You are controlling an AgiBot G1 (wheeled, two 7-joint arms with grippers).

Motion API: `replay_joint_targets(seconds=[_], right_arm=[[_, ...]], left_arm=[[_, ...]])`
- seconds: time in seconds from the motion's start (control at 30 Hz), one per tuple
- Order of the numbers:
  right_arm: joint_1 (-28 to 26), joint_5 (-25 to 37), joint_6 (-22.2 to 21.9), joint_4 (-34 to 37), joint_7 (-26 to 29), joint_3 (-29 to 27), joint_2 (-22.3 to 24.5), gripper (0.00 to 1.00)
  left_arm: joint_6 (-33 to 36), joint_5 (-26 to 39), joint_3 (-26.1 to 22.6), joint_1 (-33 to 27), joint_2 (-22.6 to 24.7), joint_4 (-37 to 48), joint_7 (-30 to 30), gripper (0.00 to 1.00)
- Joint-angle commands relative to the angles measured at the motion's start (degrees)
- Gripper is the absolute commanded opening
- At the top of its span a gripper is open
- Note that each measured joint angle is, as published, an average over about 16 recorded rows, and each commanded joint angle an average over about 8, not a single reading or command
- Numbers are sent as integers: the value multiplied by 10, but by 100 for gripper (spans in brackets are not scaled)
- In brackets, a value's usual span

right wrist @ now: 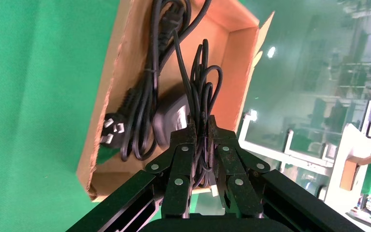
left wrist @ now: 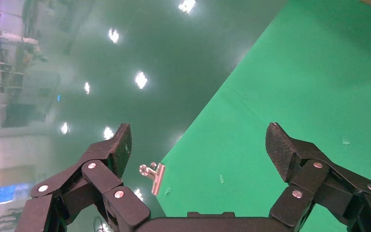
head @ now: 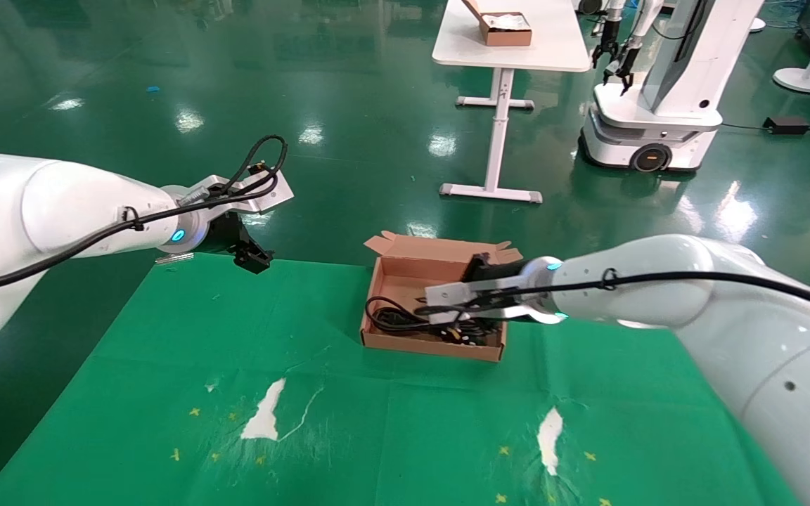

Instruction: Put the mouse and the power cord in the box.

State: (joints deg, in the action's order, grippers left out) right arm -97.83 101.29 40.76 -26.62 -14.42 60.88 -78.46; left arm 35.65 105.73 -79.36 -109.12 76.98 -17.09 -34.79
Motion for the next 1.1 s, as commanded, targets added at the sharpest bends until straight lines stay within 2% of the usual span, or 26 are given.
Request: replay_joint_targets(seconds=[0.03, 0.73, 1.1], right_arm=[[3, -5, -9, 11, 4, 6, -1, 100], [2, -3, 5, -5, 2, -4, 4, 100], [57, -93, 73, -76, 40, -72, 70, 100]], left_arm=[[0, -2, 0, 0, 0, 2, 1, 100], [0, 0, 0, 1, -2, -3, 1, 100], [1, 3, -3, 1, -9, -17, -9, 100]])
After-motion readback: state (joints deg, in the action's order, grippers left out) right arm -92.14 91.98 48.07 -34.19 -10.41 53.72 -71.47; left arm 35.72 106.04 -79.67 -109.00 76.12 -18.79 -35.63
